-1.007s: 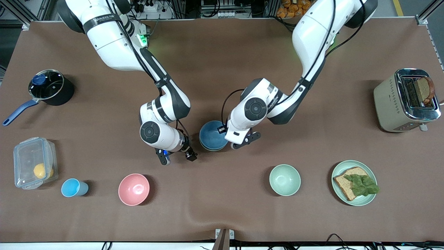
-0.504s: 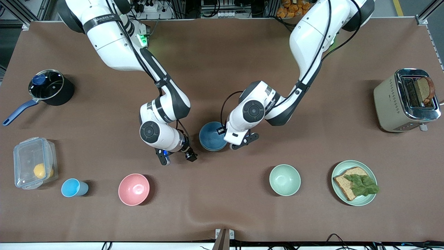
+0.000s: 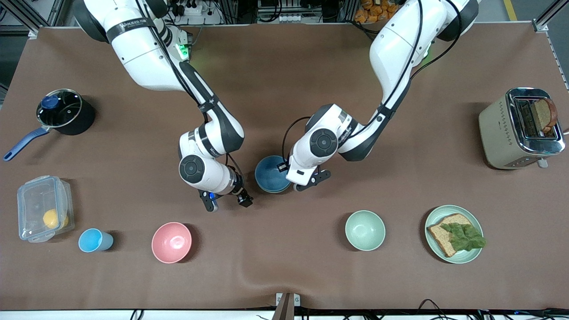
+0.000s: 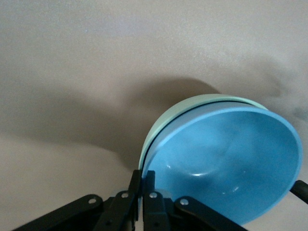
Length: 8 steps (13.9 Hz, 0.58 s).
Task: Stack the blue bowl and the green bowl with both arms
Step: 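Lower the blue bowl into the green bowl and open the left gripper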
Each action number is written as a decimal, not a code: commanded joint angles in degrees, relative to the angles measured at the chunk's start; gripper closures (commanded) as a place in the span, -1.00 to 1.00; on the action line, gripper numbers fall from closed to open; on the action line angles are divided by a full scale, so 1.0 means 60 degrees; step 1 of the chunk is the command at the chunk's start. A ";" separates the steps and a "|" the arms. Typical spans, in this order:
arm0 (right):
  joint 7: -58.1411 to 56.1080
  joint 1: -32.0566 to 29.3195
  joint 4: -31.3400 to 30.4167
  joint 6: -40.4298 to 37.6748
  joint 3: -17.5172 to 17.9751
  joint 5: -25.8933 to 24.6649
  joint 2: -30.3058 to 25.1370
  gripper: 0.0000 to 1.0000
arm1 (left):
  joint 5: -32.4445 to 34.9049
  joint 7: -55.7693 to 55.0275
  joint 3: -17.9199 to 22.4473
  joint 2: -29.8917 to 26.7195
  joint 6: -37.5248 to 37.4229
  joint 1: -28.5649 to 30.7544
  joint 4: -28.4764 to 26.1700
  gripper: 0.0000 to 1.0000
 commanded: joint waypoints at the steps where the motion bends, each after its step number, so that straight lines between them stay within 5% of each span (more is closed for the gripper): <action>1: 0.0083 0.0015 0.0282 0.0010 0.0006 0.0033 0.0191 -1.00 | -0.0062 -0.0094 0.0083 0.0167 0.0075 -0.0121 0.0252 -0.25; 3: 0.0112 0.0088 0.0282 0.0229 0.0006 0.0047 0.0205 -1.00 | -0.0062 -0.0182 0.0083 0.0109 0.0075 -0.0122 0.0253 -1.00; 8: 0.0083 0.0220 0.0282 0.0318 -0.0009 -0.0011 0.0264 -1.00 | 0.0055 -0.0124 0.0156 -0.0797 0.0060 0.0272 0.0224 -1.00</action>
